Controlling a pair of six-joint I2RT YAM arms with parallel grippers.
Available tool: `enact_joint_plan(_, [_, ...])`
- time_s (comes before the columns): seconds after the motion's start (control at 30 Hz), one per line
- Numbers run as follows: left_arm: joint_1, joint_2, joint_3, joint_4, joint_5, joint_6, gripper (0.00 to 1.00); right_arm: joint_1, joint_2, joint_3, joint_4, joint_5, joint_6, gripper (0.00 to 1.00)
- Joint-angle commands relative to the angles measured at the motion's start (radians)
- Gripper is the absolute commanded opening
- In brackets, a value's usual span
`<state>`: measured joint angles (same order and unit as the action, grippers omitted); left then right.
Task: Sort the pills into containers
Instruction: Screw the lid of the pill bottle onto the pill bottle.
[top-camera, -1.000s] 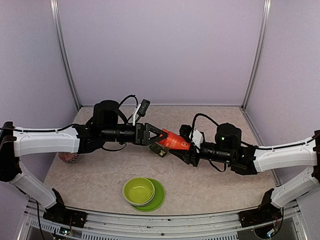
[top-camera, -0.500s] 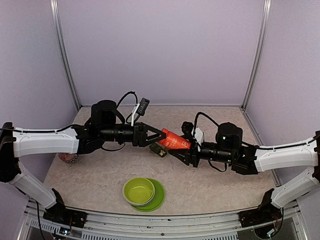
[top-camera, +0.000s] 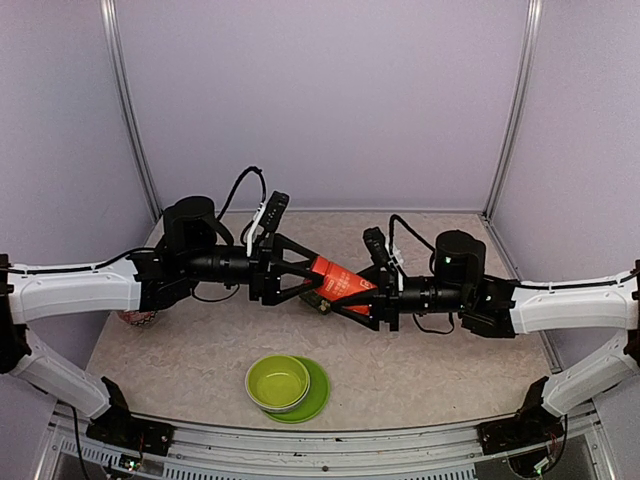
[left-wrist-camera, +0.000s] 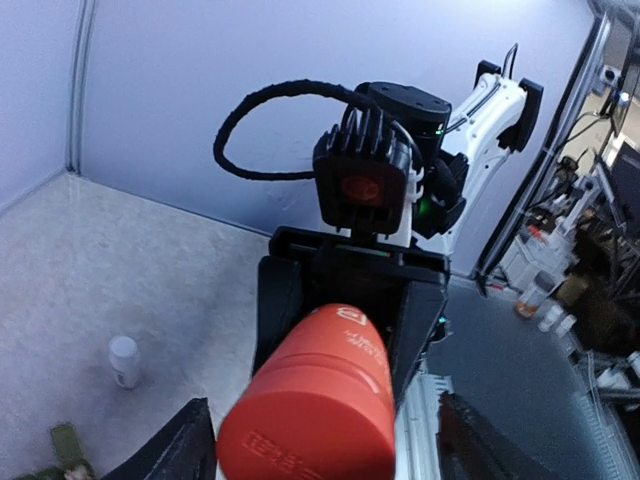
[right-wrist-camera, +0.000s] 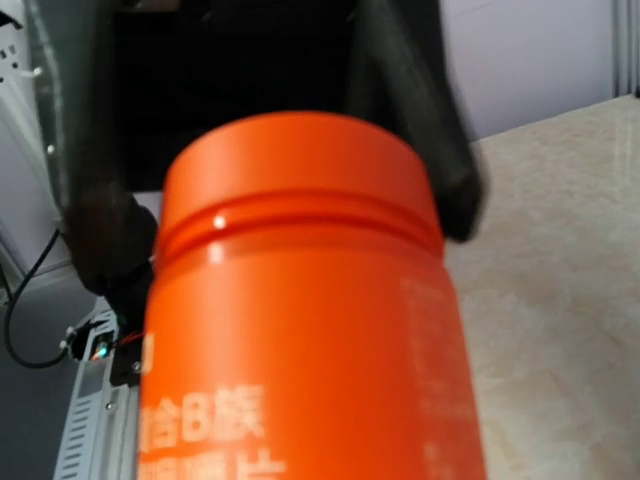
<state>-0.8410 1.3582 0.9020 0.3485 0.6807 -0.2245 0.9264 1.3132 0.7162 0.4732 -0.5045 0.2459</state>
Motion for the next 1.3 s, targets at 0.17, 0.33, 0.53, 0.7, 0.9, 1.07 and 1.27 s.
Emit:
enact_joint_plan(0.17, [-0.021, -0.015, -0.039, 0.217, -0.038, -0.256, 0.99, -0.005, -0.017, 0.038, -0.08, 0.098, -0.111, 0.42])
enact_joint_plan(0.33, [-0.014, 0.006, -0.014, 0.161, -0.194, -0.404, 0.99, -0.006, -0.065, 0.016, -0.047, 0.152, -0.159, 0.42])
enact_joint_plan(0.53, [-0.007, 0.067, 0.012, 0.096, -0.255, -0.495, 0.99, -0.005, -0.105, -0.011, 0.008, 0.23, -0.173, 0.42])
enact_joint_plan(0.7, [-0.009, 0.096, -0.007, 0.186, -0.248, -0.552, 0.99, -0.005, -0.086, -0.002, 0.008, 0.335, -0.163, 0.41])
enact_joint_plan(0.9, [-0.023, 0.132, 0.003, 0.256, -0.219, -0.592, 0.99, -0.004, -0.037, 0.007, 0.016, 0.373, -0.163, 0.41])
enact_joint_plan(1.07, [-0.032, 0.141, 0.006, 0.295, -0.211, -0.598, 0.99, -0.004, -0.001, 0.018, 0.013, 0.394, -0.165, 0.41])
enact_joint_plan(1.27, [-0.033, 0.139, 0.007, 0.314, -0.205, -0.588, 0.99, 0.016, 0.059, 0.035, -0.007, 0.411, -0.183, 0.41])
